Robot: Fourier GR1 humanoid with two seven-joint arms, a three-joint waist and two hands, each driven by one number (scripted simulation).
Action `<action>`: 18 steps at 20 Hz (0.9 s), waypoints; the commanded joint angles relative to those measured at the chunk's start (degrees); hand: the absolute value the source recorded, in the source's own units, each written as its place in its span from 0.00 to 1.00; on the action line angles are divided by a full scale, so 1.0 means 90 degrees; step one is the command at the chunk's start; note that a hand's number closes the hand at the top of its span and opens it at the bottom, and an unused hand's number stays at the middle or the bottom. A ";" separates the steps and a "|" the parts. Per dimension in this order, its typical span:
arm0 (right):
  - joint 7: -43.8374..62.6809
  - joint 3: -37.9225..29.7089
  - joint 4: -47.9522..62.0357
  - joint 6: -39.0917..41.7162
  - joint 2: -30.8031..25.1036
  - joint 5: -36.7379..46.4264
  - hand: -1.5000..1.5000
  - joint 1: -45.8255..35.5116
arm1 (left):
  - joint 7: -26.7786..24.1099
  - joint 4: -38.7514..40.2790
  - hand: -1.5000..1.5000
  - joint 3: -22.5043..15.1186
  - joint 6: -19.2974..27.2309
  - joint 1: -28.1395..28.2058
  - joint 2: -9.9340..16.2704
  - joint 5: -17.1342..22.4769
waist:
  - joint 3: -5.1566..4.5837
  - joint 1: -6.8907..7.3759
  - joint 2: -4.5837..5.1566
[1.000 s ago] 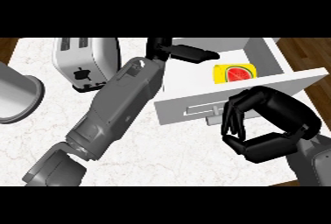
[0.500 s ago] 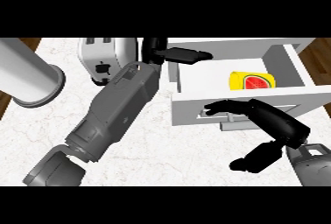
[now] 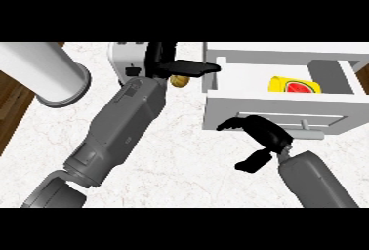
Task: Pick up the cup, place it into the drawer and close the drawer
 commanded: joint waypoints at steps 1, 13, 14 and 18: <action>-0.0373 -0.0008 0.1777 -0.0454 0.0339 0.0539 1.00 -0.0802 | -0.0046 -0.0404 0.00 -0.0028 -0.0213 0.0526 0.0174 -0.0012 | 0.0002 0.0240 -0.0002; -0.2189 -0.1711 0.4535 -0.1469 -0.0128 0.0027 1.00 -0.2681 | 0.0288 -0.1255 0.00 -0.0084 -0.0675 0.1333 0.0620 0.0085 | 0.0028 0.0657 0.0132; -0.2183 -0.1865 0.4603 -0.1334 -0.0290 -0.0073 1.00 -0.2994 | 0.0254 -0.1310 0.00 -0.0105 -0.0688 0.1396 0.0606 0.0075 | 0.0027 0.0708 0.0139; -0.1983 -0.2173 0.4926 -0.1413 -0.0612 -0.0181 1.00 -0.3430 | 0.0343 -0.1451 0.00 -0.0106 -0.1025 0.1518 0.1000 0.0063 | 0.0022 0.0817 0.0189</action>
